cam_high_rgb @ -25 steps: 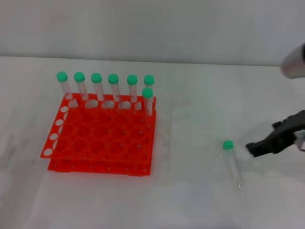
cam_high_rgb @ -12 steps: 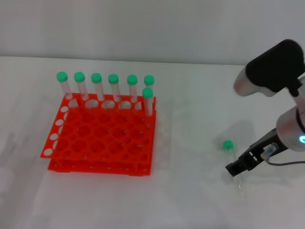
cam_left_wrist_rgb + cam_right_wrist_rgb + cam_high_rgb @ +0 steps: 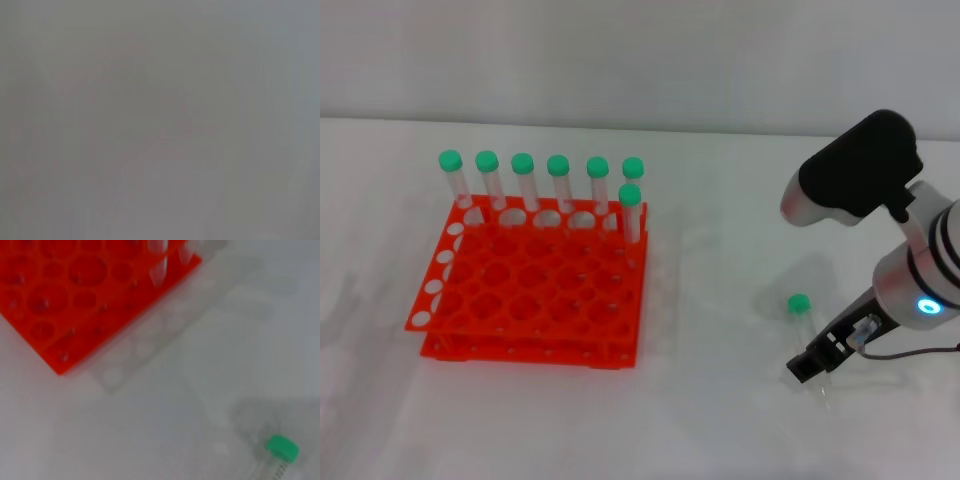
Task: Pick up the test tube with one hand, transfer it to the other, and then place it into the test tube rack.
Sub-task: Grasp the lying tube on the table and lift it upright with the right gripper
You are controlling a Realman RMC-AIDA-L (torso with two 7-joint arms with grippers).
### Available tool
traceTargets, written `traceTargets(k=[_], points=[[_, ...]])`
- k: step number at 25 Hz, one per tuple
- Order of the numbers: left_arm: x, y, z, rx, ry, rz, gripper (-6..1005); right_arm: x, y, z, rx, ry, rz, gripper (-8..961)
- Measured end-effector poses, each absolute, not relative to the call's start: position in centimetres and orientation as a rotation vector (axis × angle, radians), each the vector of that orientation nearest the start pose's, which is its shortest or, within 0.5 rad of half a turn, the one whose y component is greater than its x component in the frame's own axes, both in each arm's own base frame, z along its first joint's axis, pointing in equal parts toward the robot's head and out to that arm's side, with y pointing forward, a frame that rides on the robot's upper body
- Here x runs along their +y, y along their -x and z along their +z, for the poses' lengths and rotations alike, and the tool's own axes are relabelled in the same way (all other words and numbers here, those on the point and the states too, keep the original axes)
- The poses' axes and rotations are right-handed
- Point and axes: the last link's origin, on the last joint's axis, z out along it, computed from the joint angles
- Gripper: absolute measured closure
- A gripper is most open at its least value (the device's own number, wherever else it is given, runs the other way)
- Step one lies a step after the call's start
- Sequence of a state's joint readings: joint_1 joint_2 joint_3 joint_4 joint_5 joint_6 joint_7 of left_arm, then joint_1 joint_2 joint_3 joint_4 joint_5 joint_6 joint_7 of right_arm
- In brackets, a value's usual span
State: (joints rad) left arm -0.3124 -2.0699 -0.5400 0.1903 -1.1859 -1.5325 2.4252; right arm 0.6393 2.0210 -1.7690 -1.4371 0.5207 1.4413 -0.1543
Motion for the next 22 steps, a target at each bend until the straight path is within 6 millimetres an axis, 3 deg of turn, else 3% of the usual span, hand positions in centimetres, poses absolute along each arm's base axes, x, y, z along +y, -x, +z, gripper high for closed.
traceTargets(k=[11,22], points=[[25.3,38.9,6.1,-0.697,1.391,-0.954,111,35.0,-15.2,-4.3,0.922,2.458,-0.619,283],[25.3,38.9,6.1,-0.7,1.391,-0.953,112,35.4,-15.4,-4.7,0.926,2.453,-0.648,282]])
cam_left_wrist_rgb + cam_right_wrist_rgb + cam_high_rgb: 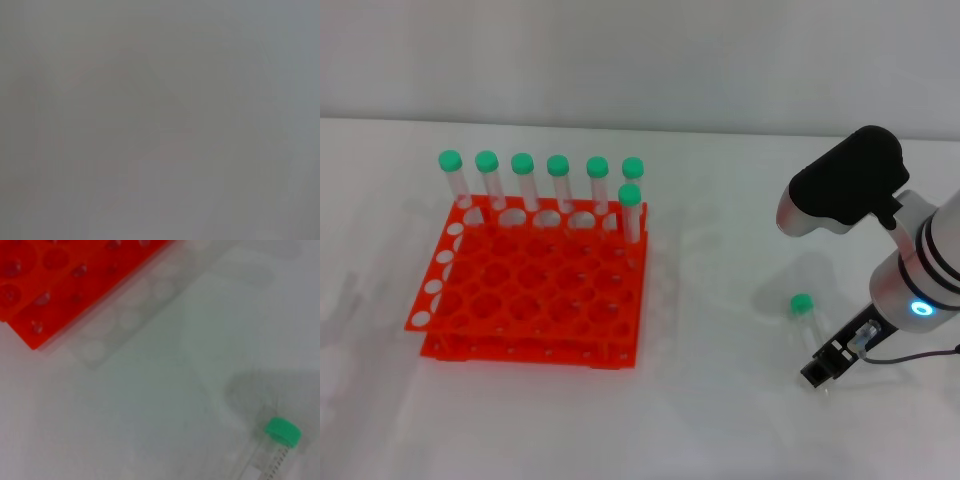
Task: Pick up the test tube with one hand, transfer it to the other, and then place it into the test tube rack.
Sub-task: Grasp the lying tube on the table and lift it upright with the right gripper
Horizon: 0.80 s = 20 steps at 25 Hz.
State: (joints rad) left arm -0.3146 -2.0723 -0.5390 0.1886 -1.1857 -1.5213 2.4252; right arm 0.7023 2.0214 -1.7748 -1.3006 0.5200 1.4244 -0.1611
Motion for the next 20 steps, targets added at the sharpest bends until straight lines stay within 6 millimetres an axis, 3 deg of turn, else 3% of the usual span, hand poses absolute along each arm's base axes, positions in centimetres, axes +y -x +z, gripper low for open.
traceTargets(k=[2,8,13,20], points=[[25.35,38.87,6.06,-0.7,1.392,-0.954,112,35.6,-15.57,-4.74,0.932,2.448,-0.662,282],[25.35,38.88,6.06,-0.7,1.392,-0.953,111,35.87,-15.99,-4.98,0.945,2.44,-0.694,403],[25.34,38.91,6.08,-0.701,1.39,-0.953,111,35.94,-15.93,-4.91,0.937,2.442,-0.693,555],[25.34,38.89,6.03,-0.702,1.39,-0.953,112,36.06,-16.06,-5.23,0.917,2.448,-0.733,594]])
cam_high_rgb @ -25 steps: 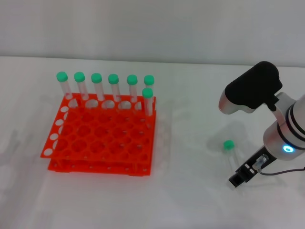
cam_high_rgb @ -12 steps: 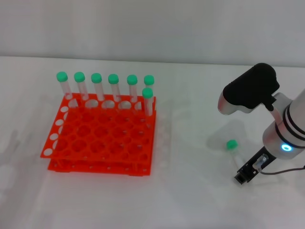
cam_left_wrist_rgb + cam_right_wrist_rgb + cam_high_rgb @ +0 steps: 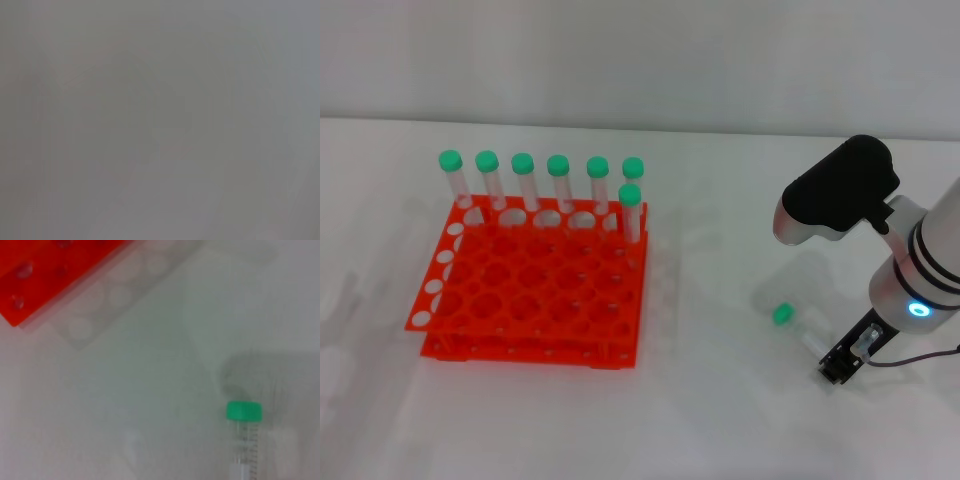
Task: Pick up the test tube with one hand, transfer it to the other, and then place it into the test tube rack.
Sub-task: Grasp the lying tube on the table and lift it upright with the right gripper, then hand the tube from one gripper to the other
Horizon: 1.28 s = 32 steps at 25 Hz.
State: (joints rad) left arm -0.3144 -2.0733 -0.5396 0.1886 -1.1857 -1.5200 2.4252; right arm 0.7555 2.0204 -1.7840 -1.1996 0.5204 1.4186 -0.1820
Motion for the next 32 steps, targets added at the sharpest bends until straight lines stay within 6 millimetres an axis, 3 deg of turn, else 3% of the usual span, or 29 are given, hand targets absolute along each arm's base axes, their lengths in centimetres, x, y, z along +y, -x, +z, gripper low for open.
traceTargets(k=[4,13,19,26,32], points=[[25.3,38.9,6.0,-0.702,1.392,-0.953,112,36.1,-16.1,-5.2,0.906,2.452,-0.74,704],[25.4,38.8,5.9,-0.704,1.398,-0.956,111,36.3,-16.0,-5.0,0.881,2.467,-0.743,762],[25.5,38.3,5.3,-0.7,1.45,-0.968,111,37.0,-15.3,-3.1,0.863,2.473,-0.588,753],[27.2,35.0,3.4,-0.662,1.726,-1.076,111,37.8,-15.9,1.7,0.798,2.412,-0.24,743],[30.5,29.6,1.3,-0.758,2.099,-1.274,111,37.4,-17.1,3.8,0.652,2.425,0.057,734]])
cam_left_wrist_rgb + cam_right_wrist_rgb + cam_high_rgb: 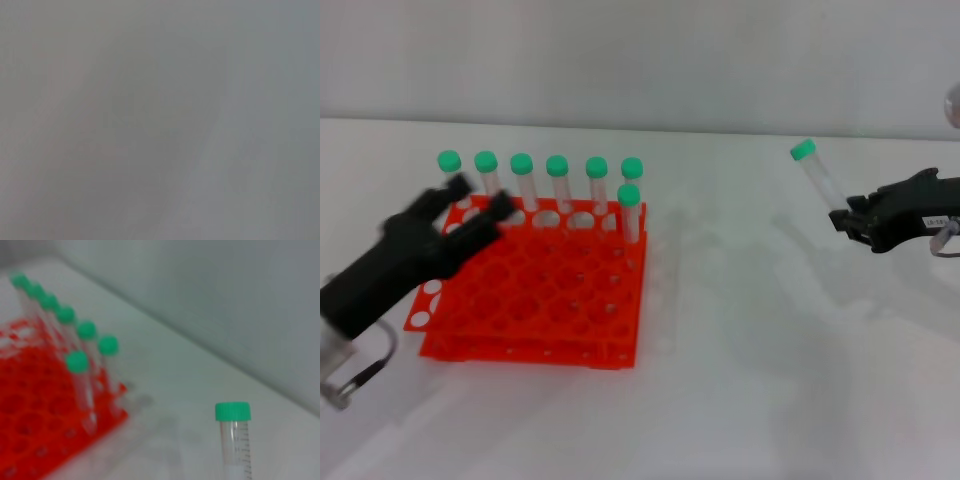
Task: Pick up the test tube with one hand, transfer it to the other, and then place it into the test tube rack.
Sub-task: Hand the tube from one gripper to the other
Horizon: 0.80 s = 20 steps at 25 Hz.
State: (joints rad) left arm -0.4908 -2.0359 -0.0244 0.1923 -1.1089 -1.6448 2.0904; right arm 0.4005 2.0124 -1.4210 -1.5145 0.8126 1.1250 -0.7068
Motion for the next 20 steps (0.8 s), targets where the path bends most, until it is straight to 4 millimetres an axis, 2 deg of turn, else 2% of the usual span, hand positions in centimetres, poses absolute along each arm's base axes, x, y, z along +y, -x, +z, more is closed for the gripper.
traceTargets(k=[5,8,13,20], points=[[32.1,26.9,0.8,-0.829,2.248,-1.339,111,36.3,-17.7,3.4,0.46,2.484,0.26,726],[32.5,25.8,0.3,-0.858,2.29,-1.361,111,36.0,-17.8,3.0,0.403,2.517,0.318,722],[32.7,25.0,-0.5,-0.9,2.342,-1.363,112,35.5,-17.0,1.5,0.295,2.582,0.388,714],[33.7,23.3,-2.0,-0.901,2.422,-1.33,112,34.9,-16.1,0.1,0.237,2.641,0.4,703]])
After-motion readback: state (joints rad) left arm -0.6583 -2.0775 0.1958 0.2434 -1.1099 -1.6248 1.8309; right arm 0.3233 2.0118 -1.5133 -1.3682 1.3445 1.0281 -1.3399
